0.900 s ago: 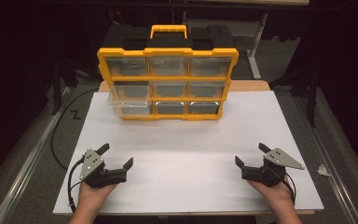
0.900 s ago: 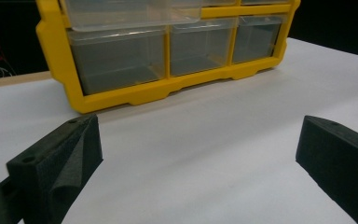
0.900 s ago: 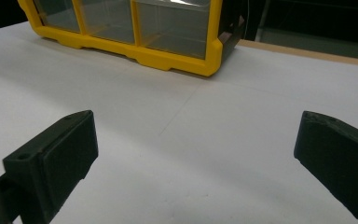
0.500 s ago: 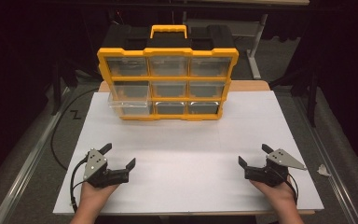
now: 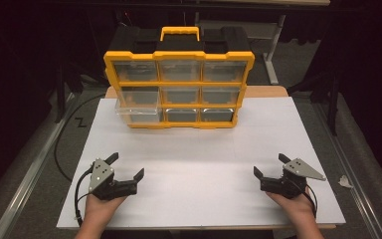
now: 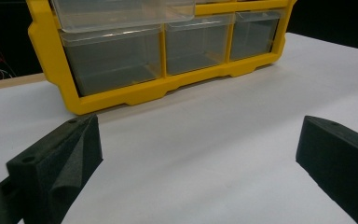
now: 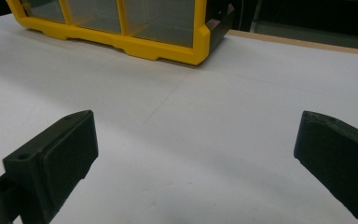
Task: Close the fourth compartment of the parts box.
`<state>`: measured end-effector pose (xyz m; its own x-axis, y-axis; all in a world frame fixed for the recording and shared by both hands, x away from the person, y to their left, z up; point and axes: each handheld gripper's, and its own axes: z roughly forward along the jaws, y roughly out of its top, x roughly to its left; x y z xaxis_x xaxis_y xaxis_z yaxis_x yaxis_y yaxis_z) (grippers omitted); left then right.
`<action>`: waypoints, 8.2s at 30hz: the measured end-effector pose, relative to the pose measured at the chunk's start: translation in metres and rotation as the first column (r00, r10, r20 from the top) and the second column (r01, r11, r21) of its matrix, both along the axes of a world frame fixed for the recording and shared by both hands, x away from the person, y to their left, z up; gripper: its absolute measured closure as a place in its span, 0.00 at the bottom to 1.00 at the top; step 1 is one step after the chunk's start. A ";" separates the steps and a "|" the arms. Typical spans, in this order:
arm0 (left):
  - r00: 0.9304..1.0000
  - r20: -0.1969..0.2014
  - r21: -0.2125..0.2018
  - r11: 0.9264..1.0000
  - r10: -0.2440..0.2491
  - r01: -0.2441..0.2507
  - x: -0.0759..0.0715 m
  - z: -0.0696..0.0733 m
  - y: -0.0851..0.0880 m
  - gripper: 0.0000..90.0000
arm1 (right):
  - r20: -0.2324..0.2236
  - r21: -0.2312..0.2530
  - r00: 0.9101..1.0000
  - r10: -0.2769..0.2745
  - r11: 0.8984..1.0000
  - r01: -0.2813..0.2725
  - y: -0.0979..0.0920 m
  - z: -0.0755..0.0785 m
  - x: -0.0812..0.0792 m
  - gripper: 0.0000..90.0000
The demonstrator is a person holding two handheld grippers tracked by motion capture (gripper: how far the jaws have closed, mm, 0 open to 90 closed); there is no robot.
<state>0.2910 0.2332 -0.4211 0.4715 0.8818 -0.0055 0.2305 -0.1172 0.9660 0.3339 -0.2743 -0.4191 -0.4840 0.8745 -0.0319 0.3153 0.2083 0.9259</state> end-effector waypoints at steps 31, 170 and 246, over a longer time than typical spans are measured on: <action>1.000 0.005 -0.009 1.000 0.020 -0.020 0.001 0.014 0.000 0.01 | -0.001 0.003 1.000 -0.014 1.000 0.014 -0.002 0.000 0.001 0.01; 0.984 0.059 -0.076 0.984 0.168 -0.163 0.071 0.068 -0.019 1.00 | -0.001 0.007 1.000 -0.014 1.000 0.014 -0.002 -0.001 0.002 0.02; 0.976 0.058 -0.044 0.977 0.212 -0.210 0.114 0.082 -0.029 1.00 | 0.010 0.017 1.000 -0.006 1.000 0.006 -0.002 0.001 0.002 0.02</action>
